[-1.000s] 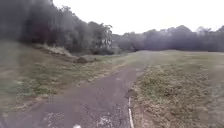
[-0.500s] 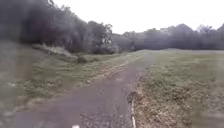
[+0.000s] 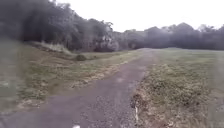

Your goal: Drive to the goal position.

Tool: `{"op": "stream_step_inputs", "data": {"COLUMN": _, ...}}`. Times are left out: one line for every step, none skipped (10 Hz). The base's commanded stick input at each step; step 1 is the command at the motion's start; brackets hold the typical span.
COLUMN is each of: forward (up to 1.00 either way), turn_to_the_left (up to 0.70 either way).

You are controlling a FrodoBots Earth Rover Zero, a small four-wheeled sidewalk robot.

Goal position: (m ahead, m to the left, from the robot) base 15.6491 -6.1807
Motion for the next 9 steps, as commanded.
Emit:
{"op": "stream_step_inputs", "data": {"forward": 0.45, "turn_to_the_left": 0.0}}
{"op": "stream_step_inputs", "data": {"forward": 0.45, "turn_to_the_left": 0.0}}
{"op": "stream_step_inputs", "data": {"forward": 0.45, "turn_to_the_left": 0.0}}
{"op": "stream_step_inputs", "data": {"forward": 0.45, "turn_to_the_left": 0.0}}
{"op": "stream_step_inputs", "data": {"forward": 0.45, "turn_to_the_left": 0.0}}
{"op": "stream_step_inputs", "data": {"forward": 0.45, "turn_to_the_left": 0.0}}
{"op": "stream_step_inputs", "data": {"forward": 0.45, "turn_to_the_left": 0.0}}
{"op": "stream_step_inputs", "data": {"forward": 0.45, "turn_to_the_left": 0.0}}
{"op": "stream_step_inputs", "data": {"forward": 0.45, "turn_to_the_left": 0.0}}
